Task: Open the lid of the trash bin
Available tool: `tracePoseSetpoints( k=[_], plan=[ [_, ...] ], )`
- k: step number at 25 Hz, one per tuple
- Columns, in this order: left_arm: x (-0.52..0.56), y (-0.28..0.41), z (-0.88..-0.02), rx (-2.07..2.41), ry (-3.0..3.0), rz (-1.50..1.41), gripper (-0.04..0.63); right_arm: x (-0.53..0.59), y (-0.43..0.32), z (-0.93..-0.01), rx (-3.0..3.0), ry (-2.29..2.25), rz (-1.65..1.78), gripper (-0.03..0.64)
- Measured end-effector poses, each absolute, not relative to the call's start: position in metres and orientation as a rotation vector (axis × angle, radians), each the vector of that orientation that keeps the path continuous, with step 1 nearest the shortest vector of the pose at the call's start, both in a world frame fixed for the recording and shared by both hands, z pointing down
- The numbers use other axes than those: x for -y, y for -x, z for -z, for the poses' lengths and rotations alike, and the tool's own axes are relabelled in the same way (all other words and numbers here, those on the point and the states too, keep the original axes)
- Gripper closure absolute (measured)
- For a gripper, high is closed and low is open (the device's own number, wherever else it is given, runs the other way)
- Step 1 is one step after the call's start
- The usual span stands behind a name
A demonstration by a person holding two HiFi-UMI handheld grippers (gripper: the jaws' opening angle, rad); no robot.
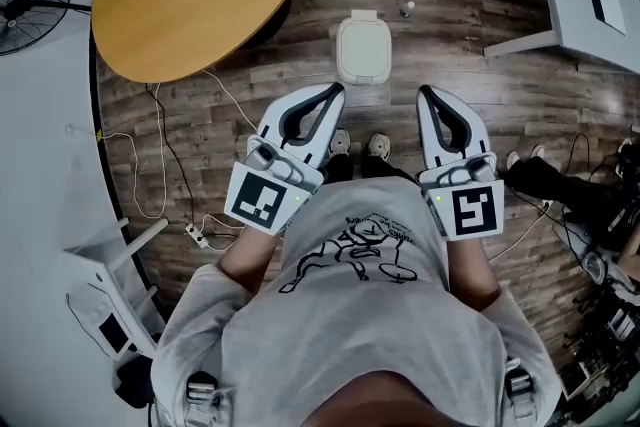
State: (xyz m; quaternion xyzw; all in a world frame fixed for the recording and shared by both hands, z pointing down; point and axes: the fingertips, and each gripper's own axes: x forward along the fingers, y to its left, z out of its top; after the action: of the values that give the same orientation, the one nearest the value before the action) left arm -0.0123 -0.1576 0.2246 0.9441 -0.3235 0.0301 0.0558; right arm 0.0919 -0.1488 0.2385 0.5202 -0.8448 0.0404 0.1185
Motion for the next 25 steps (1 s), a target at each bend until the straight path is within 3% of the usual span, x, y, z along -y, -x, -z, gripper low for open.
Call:
tracePoseSetpoints(
  k=[25],
  plan=[
    [0.176,0.011,-0.390,0.895,-2.721,-0.285,0.577,0.158,-0.081,-0.395,2.347,-1.394,-0.335,0.609]
  ],
)
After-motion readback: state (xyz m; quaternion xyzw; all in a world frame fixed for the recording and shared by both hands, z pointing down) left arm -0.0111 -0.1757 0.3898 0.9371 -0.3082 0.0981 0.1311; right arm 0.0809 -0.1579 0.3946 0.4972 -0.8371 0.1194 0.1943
